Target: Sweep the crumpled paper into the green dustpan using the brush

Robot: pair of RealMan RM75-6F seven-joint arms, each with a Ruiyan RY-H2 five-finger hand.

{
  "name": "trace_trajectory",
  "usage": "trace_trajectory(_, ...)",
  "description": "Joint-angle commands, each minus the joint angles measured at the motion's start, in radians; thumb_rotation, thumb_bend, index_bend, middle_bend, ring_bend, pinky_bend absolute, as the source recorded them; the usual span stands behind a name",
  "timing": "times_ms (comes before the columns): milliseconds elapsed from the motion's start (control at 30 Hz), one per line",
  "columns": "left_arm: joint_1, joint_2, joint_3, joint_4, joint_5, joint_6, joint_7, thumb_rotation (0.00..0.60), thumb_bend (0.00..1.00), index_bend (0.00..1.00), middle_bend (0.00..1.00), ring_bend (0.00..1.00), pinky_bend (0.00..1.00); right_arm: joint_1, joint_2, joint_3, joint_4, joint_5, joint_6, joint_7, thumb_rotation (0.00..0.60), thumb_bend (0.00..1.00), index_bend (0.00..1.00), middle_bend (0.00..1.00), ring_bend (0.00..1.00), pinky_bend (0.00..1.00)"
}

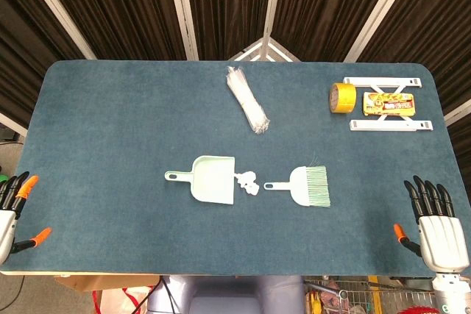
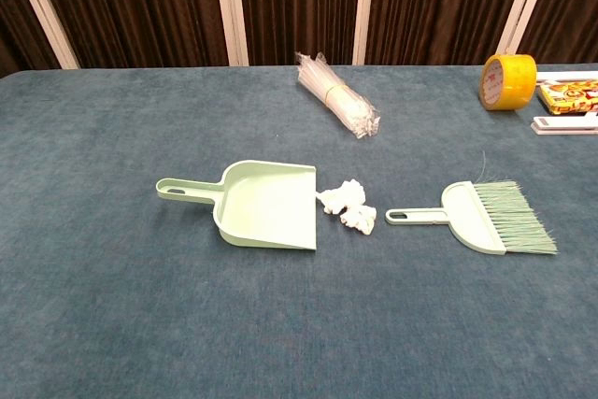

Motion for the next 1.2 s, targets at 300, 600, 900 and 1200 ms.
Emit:
trace_trajectory(300, 0.001, 0.002, 0.002, -0.002, 0.001, -0.002, 0.001, 0.6, 0.0, 0.0, 0.0, 0.0, 0.0, -0.001, 0.008, -0.006, -0.01, 0.004, -0.011, 0.001, 0.6, 0.31, 0.0, 0.0, 0.0, 0.0)
trace_trajectory(600, -0.003, 0.006, 0.004, -0.009, -0.005, -0.015, 0.006, 0.6, 0.0, 0.0, 0.0, 0.0, 0.0, 0.001, 0.014, -0.017, -0.02, -0.004, -0.024, 0.001, 0.6, 0.31, 0.0, 0.0, 0.0, 0.0)
trace_trajectory(900, -0.004, 0.005, 0.005, -0.016, -0.008, -0.019, 0.01, 0.6, 0.0, 0.0, 0.0, 0.0, 0.0, 0.024, 0.028, 0.006, -0.068, 0.001, -0.04, 0.012, 0.6, 0.31, 0.0, 0.0, 0.02, 0.08)
trace_trajectory(1200, -0.004, -0.004, 0.003, -0.01, 0.002, -0.009, 0.013, 0.6, 0.0, 0.0, 0.0, 0.0, 0.0, 0.155, 0.023, 0.114, -0.16, 0.085, -0.174, -0.049, 0.6, 0.31, 0.0, 0.56, 0.65, 0.65)
